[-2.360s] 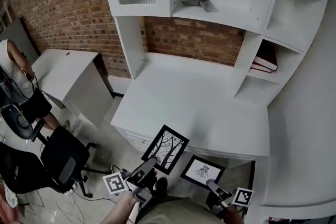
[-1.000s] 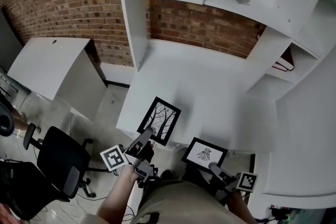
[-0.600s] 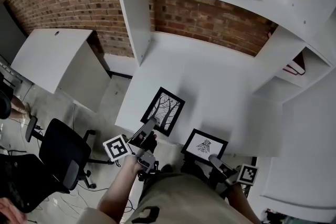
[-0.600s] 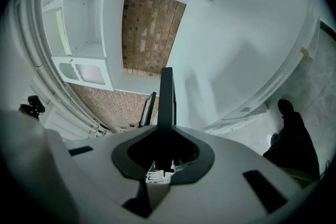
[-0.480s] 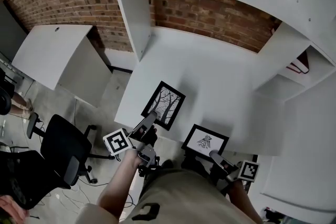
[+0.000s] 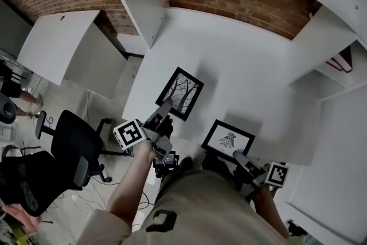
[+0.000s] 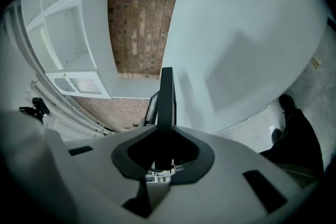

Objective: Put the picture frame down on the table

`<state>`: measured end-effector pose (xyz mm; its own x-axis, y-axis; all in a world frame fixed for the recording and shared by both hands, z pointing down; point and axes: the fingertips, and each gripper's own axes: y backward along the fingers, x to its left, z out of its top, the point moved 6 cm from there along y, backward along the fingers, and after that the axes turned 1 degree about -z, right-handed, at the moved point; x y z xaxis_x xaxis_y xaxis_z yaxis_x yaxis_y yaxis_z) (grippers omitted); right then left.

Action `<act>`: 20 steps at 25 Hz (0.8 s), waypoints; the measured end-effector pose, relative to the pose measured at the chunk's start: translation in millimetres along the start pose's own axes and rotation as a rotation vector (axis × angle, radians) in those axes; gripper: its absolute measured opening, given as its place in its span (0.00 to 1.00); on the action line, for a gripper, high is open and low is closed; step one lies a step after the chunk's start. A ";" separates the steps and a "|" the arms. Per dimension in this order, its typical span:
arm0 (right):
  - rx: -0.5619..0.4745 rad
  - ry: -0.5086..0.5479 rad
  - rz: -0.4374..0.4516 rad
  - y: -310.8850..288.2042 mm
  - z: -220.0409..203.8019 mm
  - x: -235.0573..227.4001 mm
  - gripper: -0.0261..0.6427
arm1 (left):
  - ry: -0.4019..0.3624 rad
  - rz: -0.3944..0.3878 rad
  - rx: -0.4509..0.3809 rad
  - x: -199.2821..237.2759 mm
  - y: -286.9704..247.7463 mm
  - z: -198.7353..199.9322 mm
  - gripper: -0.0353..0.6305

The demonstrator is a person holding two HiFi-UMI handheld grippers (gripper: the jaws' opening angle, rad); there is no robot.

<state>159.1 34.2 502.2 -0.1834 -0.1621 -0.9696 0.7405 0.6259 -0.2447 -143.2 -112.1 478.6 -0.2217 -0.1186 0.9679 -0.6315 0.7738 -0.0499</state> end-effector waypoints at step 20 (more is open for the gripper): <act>0.087 -0.041 0.019 1.9 43.5 -15.6 0.09 | -0.031 0.137 -0.016 48.0 -60.9 -12.1 0.14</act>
<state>191.5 4.7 517.1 -0.1434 -0.1826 -0.9727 0.7971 0.5612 -0.2229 -106.4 -157.4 531.2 -0.3283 -0.0305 0.9441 -0.5820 0.7937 -0.1767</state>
